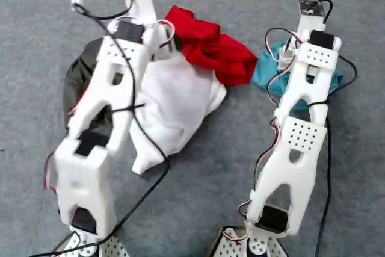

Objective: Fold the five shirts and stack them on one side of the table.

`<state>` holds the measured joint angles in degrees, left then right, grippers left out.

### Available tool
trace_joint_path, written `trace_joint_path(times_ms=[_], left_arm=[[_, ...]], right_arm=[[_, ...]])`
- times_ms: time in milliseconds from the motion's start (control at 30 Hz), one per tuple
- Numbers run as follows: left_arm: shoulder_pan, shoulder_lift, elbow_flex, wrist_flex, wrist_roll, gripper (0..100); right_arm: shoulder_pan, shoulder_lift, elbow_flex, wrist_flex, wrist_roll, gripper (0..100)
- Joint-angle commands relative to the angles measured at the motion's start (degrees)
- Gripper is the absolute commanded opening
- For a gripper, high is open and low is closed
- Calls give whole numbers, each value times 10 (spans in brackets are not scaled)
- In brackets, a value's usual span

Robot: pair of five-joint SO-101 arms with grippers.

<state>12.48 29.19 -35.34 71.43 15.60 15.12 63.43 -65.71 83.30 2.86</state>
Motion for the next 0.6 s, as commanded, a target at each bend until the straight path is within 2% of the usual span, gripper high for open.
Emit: trace_joint_path(times_ms=[0, 300, 567], left_arm=[[20, 97, -168, 5, 40, 267], [93, 323, -379, -2, 47, 250], [28, 434, -539, 13, 11, 12]], right_arm=[[5, -4, -15, -11, 6, 4], [4, -4, -15, -11, 6, 5], [4, -4, -15, -12, 6, 5]])
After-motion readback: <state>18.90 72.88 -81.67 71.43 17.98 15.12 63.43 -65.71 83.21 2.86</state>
